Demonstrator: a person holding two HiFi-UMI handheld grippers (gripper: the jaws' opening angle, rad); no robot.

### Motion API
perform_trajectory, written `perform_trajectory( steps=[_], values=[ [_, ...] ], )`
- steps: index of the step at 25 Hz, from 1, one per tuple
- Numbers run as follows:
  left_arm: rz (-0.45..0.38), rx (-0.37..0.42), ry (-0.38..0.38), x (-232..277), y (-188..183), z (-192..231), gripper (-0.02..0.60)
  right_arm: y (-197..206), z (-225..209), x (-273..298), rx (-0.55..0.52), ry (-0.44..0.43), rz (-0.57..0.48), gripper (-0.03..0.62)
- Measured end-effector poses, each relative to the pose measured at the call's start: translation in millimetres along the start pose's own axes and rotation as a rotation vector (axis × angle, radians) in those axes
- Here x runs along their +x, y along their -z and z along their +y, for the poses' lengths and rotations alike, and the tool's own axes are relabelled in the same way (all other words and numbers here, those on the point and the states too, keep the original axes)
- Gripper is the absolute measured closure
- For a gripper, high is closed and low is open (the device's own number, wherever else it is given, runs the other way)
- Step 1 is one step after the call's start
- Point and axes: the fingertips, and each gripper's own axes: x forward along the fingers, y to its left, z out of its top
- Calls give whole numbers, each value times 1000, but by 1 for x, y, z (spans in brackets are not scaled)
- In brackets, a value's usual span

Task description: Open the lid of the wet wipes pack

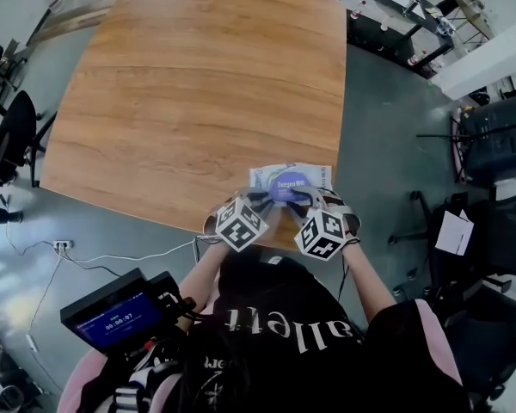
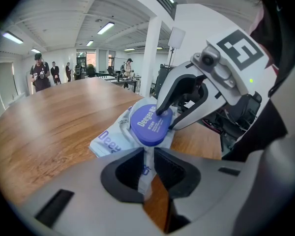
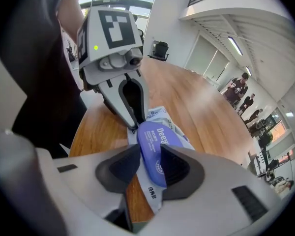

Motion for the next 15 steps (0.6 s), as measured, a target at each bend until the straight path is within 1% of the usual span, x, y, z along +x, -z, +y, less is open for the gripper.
perform_trajectory(
  steps=[4,7,11,15],
  values=[
    [0,0,-2,-1,1,-1,525,-11,-7,-17,42,10,-56,482],
    [0,1,-3,-1,1,-3,525,-22,-20,-31,63,40,-109,482],
    [0,1,-4,-2,1,-4,525,-38,-48,-42,110,87,-183,482],
    [1,2,-2,-1,0,-4,525,-45,-79,-38,172,101,-217,482]
  ],
)
